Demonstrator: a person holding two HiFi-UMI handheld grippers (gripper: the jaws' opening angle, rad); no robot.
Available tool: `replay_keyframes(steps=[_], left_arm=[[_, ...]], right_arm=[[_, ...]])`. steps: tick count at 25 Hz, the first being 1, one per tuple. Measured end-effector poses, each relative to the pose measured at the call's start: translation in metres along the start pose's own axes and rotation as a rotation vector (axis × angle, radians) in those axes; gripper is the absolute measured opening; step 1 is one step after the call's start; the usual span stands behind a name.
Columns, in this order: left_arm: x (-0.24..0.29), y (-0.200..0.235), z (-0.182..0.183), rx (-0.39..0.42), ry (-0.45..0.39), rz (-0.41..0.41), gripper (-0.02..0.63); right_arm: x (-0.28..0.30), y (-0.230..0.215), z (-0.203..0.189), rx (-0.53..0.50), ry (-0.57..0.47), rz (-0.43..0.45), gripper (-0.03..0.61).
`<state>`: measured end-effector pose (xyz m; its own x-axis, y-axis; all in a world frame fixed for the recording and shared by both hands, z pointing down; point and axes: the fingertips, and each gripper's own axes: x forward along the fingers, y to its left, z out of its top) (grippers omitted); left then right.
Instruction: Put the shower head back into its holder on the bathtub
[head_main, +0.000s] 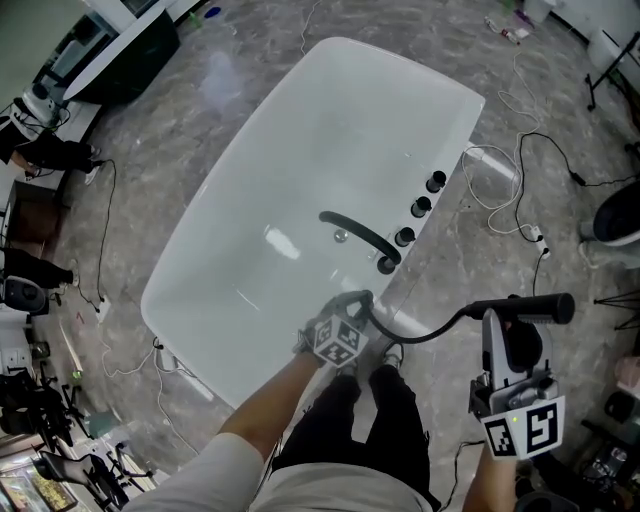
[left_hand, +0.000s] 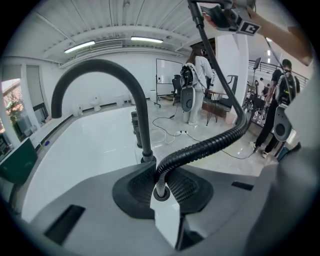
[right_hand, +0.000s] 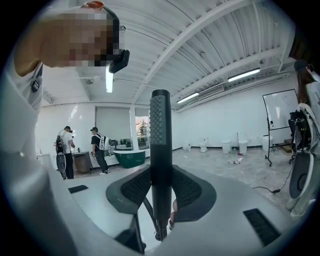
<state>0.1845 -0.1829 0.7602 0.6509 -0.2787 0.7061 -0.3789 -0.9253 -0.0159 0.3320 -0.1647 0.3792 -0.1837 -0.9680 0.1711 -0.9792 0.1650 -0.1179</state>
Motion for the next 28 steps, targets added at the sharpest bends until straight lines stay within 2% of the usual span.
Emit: replay_keyframes(steps=[6,14,19,24,28], left_arm=[[0.034,0.007,-0.032,-0.050,-0.013,0.041,0.061],[0.063,0.001,-0.056,-0.039,0.005,0.005,0.065],[0.065,-0.007,-0.072,-0.047,0.036,-0.028,0.094],[0.054,-0.016,-0.079,-0.081,0.083,-0.108,0.129],[0.035,-0.015,-0.076,-0.120,0.082,-0.106,0.127]], right_arm=[[0.022,0.005,-0.027,0.039,-0.012,0.031,0.130],[0.053,0.020,-0.058,0.088,-0.027,0.092,0.130],[0.060,0.037,-0.056,0.109,-0.056,0.130,0.130],[0.062,0.055,-0.035,0.122,-0.085,0.160,0.130],[0.063,0.072,-0.035,0.120,-0.065,0.190,0.130]])
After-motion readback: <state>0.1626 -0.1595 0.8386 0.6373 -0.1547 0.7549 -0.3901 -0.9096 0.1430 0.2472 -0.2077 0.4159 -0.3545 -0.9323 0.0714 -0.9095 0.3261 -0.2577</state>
